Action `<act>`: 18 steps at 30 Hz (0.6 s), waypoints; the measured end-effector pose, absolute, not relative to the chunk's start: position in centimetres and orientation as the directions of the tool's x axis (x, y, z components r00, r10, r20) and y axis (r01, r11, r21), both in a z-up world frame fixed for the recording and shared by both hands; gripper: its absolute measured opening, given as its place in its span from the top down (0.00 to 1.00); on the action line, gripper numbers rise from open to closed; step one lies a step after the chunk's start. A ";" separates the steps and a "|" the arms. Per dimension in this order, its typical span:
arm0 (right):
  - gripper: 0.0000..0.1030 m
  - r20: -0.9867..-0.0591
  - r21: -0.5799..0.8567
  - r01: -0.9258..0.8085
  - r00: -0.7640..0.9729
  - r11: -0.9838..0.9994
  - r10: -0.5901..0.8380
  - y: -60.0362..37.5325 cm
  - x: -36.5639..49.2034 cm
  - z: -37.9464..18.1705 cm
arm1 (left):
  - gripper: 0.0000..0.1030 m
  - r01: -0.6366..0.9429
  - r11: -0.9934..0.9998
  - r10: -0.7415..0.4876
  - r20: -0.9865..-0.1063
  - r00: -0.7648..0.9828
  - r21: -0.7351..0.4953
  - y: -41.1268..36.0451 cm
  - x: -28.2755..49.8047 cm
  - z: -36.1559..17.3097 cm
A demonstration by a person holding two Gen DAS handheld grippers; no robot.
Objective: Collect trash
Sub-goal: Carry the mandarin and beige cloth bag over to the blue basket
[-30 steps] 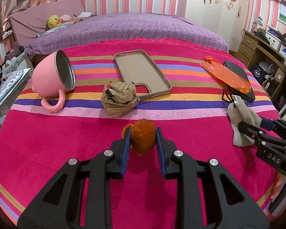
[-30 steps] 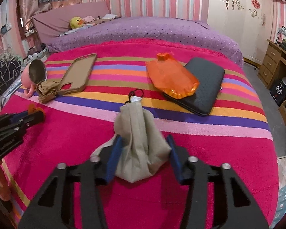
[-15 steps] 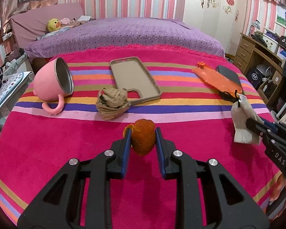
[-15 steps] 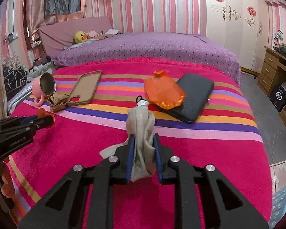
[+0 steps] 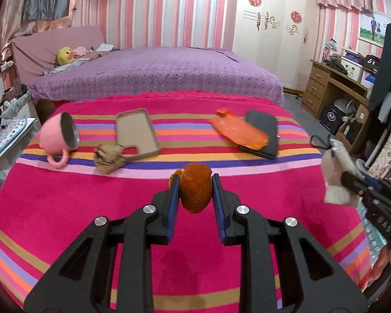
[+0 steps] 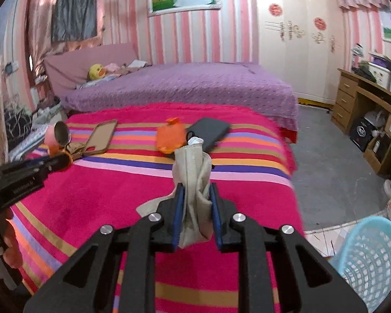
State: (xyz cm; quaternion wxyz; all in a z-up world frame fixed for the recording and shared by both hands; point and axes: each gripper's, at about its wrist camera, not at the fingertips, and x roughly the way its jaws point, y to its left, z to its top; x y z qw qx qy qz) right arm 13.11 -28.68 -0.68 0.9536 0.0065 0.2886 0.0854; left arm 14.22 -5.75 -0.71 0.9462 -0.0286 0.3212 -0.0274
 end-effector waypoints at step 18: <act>0.80 -0.540 -0.022 0.047 0.840 0.999 -0.052 -43.9 6.0 1.1 | 0.78 0.174 0.980 -0.198 -0.609 0.768 -0.098 -18.8 11.6 -0.6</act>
